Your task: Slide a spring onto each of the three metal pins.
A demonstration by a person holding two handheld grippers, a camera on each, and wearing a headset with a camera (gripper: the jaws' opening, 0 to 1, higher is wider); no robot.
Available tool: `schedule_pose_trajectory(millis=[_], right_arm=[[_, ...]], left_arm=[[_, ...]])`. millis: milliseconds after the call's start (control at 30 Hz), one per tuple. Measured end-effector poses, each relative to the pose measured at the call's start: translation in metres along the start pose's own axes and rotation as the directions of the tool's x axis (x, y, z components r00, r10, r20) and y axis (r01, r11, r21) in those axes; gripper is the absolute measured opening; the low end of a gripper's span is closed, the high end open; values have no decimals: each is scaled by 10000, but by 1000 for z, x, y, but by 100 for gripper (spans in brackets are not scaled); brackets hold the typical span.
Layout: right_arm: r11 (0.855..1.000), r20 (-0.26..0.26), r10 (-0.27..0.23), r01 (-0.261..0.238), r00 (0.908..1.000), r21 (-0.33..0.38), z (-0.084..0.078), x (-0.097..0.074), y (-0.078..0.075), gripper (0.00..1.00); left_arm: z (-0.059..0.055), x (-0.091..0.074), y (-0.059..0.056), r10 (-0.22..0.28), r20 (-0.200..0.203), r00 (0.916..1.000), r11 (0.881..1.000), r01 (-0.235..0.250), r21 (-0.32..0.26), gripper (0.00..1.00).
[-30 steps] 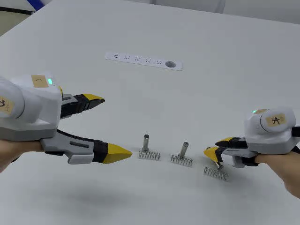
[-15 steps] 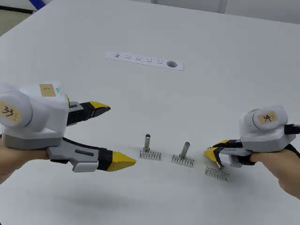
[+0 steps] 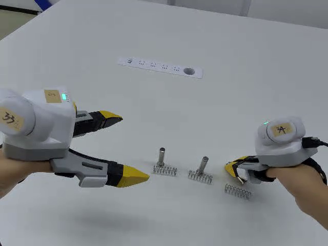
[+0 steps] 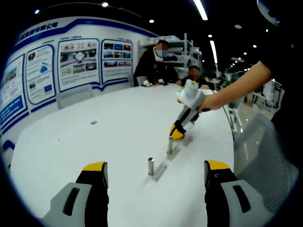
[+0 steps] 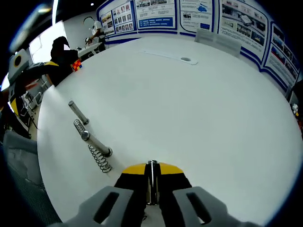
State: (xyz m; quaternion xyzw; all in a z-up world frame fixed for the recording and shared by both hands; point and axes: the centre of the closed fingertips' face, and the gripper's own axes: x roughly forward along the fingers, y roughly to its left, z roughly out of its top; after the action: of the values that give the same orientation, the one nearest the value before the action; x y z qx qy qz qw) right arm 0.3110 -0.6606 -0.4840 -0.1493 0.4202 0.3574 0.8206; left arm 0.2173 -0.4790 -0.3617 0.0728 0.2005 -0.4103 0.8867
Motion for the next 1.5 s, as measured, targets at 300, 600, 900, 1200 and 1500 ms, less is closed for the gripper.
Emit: schedule_pose_trajectory(millis=[300, 600, 900, 1200, 1500], right_arm=[[10000, -261, -53, 54, 9996, 43, -2, 2, 1, 8], [10000, 2, 30, -30, 10000, -37, -3, -4, 5, 8], [9999, 568, 73, -68, 9984, -88, 3, -15, 5, 8], [9992, 841, 89, -55, 9964, -400, 7, -25, 6, 8], [9988, 1050, 34, 17, 9945, -492, 9, -34, 3, 8]], left_arm=[[0, -3, -1, 48, 20, 10000, 10000, -48, 23, 85], [1, -5, -3, 101, 127, 9999, 9999, -101, -42, 85], [2, -3, -9, 28, 196, 9998, 9999, -26, -98, 84], [6, -4, -13, -28, 252, 9997, 10000, 28, -4, 85], [8, -6, -12, 20, 316, 9995, 10000, -21, 38, 85]])
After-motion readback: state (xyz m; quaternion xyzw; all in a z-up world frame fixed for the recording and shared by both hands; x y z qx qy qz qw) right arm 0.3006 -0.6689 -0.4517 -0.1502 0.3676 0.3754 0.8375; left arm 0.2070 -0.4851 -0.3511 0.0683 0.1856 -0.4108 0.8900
